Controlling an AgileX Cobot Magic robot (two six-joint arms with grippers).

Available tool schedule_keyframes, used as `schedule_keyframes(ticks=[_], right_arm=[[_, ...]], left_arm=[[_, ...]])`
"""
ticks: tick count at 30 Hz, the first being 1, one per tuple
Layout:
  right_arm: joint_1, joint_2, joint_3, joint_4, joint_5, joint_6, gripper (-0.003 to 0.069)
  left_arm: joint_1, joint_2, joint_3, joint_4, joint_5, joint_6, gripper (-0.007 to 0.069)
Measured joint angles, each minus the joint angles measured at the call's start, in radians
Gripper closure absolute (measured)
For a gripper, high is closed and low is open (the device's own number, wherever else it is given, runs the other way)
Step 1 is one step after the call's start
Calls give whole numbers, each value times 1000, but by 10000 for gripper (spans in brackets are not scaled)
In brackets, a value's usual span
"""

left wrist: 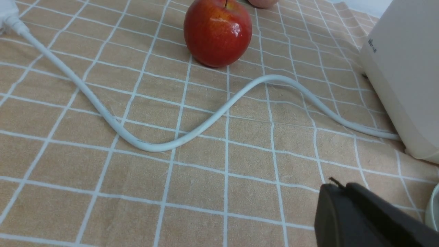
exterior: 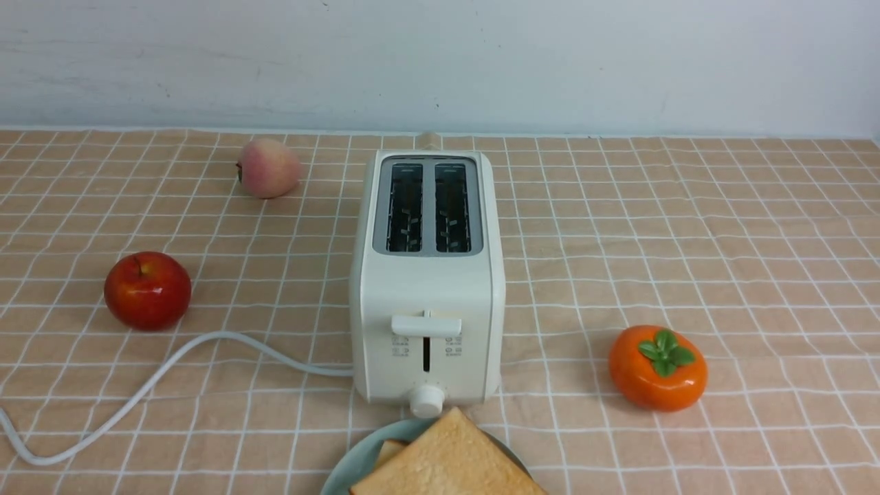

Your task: Take toasted bread from bread machine on light coffee tablecloth place on plate.

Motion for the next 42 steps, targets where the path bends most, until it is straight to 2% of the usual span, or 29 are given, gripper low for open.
schedule_keyframes(ticks=[2, 42], right_arm=[[-14, -3, 18, -2, 68, 6, 605], [-18, -3, 18, -10, 68, 7, 565]], left_arm=[[0, 0, 0, 0, 0, 0, 610], [0, 0, 0, 0, 3, 0, 568]])
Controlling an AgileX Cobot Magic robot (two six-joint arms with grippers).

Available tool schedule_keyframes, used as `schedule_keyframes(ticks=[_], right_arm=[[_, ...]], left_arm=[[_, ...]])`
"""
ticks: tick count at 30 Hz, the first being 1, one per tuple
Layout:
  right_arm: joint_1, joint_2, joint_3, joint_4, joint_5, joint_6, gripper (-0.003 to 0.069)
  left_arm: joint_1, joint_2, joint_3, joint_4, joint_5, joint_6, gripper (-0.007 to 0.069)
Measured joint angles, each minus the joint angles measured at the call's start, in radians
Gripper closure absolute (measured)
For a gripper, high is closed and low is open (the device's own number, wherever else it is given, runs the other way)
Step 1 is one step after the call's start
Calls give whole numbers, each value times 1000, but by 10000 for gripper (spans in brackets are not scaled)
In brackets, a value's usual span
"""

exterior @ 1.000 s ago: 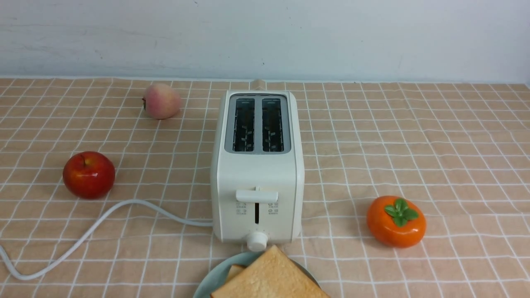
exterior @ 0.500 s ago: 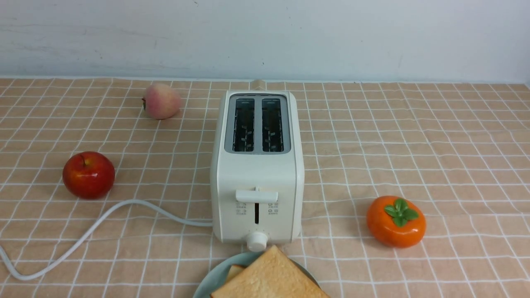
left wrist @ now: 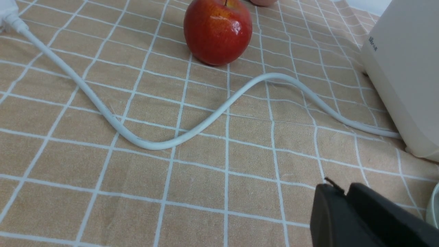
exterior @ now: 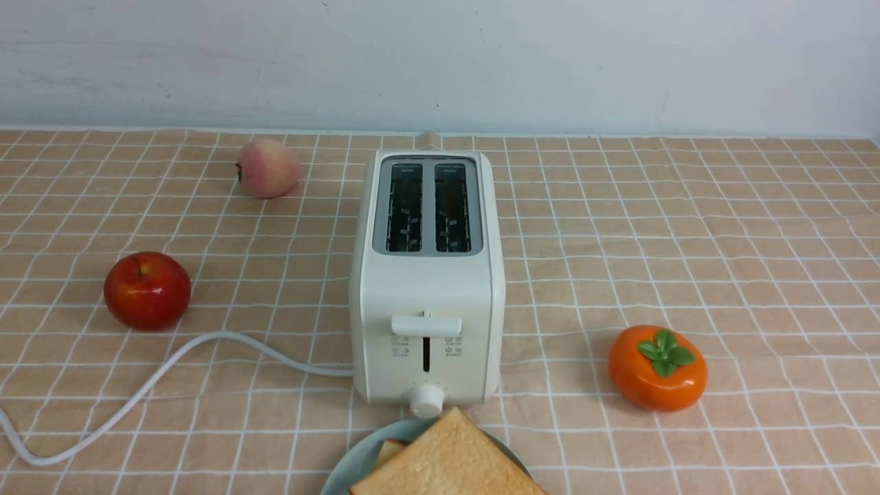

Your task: Take toasted bread from bread machine on light coffee tablecloth place on plate.

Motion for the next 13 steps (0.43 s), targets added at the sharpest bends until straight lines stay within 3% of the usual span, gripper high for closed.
schedule_keyframes(ticks=[13], right_arm=[[0, 0, 0, 0, 0, 0, 553]], left_arm=[[0, 0, 0, 0, 0, 0, 557]])
